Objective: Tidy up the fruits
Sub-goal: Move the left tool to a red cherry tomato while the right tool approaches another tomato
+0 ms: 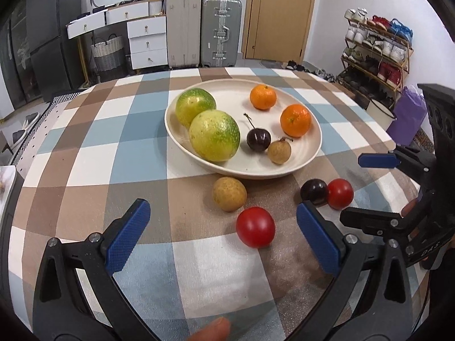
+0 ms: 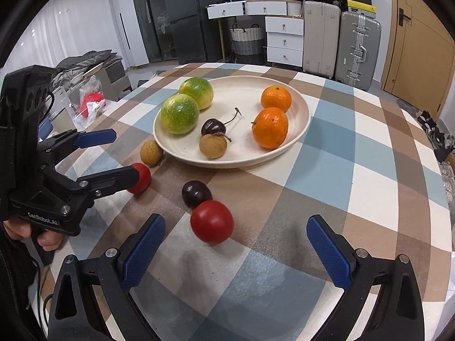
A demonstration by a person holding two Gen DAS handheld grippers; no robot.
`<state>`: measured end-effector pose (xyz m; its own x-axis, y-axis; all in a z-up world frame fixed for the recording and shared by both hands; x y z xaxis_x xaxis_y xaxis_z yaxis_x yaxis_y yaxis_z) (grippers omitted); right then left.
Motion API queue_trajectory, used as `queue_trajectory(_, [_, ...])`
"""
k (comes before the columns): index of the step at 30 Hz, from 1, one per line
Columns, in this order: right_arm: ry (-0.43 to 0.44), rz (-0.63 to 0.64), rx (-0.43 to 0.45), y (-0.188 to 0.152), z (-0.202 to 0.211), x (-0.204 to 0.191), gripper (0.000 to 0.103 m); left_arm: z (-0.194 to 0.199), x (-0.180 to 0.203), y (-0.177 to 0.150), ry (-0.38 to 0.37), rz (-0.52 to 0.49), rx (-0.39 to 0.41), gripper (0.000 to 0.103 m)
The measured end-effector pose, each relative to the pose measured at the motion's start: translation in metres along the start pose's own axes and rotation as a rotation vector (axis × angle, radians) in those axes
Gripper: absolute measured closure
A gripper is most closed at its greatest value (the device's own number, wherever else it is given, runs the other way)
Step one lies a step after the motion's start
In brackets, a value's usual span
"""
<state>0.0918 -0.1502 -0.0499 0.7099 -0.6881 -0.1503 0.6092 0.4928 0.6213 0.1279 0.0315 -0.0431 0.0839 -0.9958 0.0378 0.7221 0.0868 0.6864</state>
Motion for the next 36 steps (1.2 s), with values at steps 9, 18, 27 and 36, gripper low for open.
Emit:
queue_trajectory(9, [0.03, 0.037, -0.033, -0.003, -0.007, -0.009, 0.015, -0.006, 0.009, -0.004, -0.01, -0.045, -0.041, 0.0])
queue_trajectory(18, [0.031, 0.053, -0.04, -0.005, -0.009, -0.012, 0.026, -0.018, 0.015, -0.008, -0.055, -0.073, -0.105, 0.015])
queue_trajectory(27, [0.036, 0.059, -0.025, -0.004, -0.006, -0.013, 0.032, -0.015, 0.019, -0.012, -0.086, -0.093, -0.102, 0.033])
queue_trajectory(36, [0.041, 0.057, -0.024, -0.004, -0.006, -0.014, 0.033, -0.01, 0.024, -0.013, -0.123, -0.124, -0.092, 0.053])
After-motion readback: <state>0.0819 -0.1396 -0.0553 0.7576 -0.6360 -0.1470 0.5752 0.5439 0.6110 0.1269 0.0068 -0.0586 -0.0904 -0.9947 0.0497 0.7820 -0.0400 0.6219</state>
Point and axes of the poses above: each gripper's, at about its wrist camera, not at the fingertips, and z roughly against the way its jaws point, x to its right, y to its top, the point moved 1 cm from there along -z, roughly the way its jaws point, and after that the axes turned 3 degrees about y, right-handed, at the moved point
